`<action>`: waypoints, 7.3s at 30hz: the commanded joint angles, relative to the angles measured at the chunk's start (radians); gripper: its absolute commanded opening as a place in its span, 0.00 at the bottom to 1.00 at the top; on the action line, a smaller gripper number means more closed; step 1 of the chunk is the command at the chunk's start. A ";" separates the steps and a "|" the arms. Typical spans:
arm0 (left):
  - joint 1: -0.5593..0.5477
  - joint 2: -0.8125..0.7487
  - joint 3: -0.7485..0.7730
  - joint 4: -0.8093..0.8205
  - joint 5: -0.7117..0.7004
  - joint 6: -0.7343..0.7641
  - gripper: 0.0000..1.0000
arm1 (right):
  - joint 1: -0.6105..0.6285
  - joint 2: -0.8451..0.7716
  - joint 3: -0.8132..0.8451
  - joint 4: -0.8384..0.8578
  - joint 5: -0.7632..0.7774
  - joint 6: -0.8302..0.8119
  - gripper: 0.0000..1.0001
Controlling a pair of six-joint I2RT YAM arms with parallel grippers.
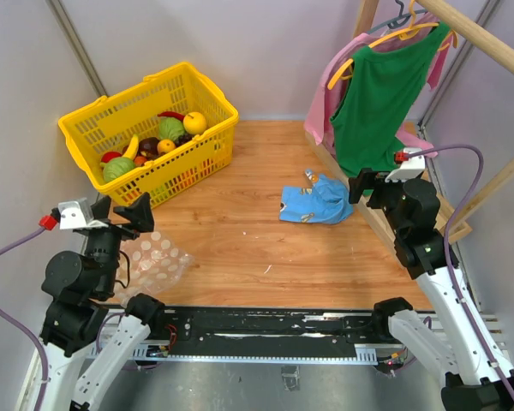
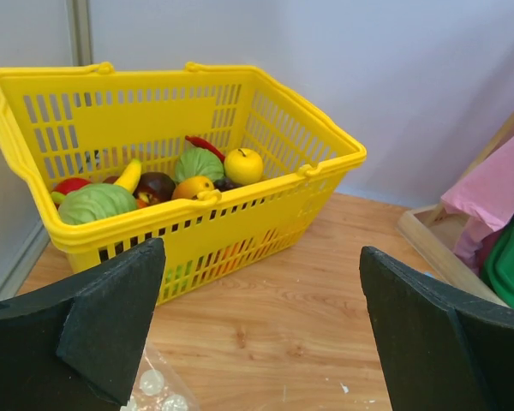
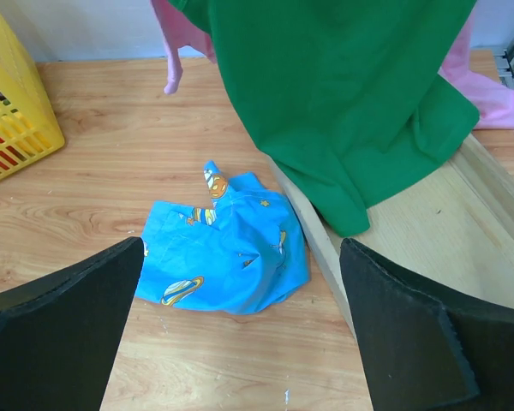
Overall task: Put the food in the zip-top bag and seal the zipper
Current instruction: Pick up the zipper food storage bag at the corner of the board, then open the zipper of the food storage bag.
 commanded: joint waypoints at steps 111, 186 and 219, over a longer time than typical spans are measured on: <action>-0.391 0.547 -0.189 0.186 0.105 -0.274 0.00 | 0.032 0.232 0.115 -0.149 -0.414 0.149 0.98; -0.517 0.470 -0.429 0.799 0.325 0.774 0.00 | 0.105 0.847 0.780 -0.282 -0.868 0.428 0.66; -0.517 0.533 -0.360 0.718 0.268 0.434 0.53 | 0.182 0.788 0.870 -0.534 -0.528 0.075 0.01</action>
